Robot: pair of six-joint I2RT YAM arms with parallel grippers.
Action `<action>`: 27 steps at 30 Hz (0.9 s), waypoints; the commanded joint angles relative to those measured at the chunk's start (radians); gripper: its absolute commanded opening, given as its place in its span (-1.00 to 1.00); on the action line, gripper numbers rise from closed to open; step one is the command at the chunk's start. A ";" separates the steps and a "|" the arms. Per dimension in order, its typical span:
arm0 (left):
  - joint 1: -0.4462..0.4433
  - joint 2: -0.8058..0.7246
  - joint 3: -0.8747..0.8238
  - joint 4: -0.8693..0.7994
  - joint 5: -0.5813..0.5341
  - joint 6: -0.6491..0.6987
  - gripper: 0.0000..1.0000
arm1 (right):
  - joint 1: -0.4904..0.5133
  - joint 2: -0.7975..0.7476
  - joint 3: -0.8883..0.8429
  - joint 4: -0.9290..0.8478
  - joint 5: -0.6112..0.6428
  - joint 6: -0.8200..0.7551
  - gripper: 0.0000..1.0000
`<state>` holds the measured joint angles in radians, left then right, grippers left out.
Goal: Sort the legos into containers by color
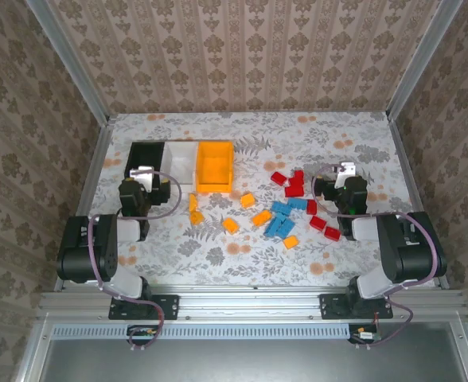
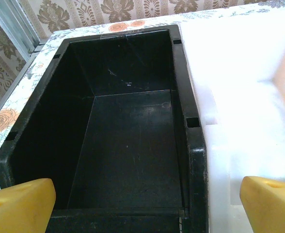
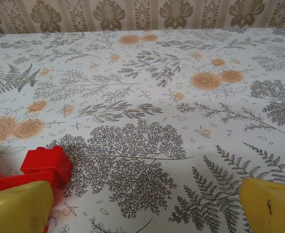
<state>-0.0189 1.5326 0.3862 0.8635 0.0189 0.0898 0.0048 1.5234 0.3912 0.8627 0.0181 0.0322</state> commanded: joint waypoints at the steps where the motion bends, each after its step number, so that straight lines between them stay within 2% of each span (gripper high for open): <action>1: 0.004 0.007 0.011 0.011 0.012 -0.016 1.00 | -0.002 0.008 0.014 -0.004 -0.018 -0.006 1.00; 27: 0.004 0.006 0.011 0.011 0.012 -0.016 1.00 | -0.002 0.008 0.018 -0.010 0.006 0.005 1.00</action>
<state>-0.0189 1.5326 0.3862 0.8635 0.0189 0.0902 0.0048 1.5234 0.3912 0.8627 0.0162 0.0326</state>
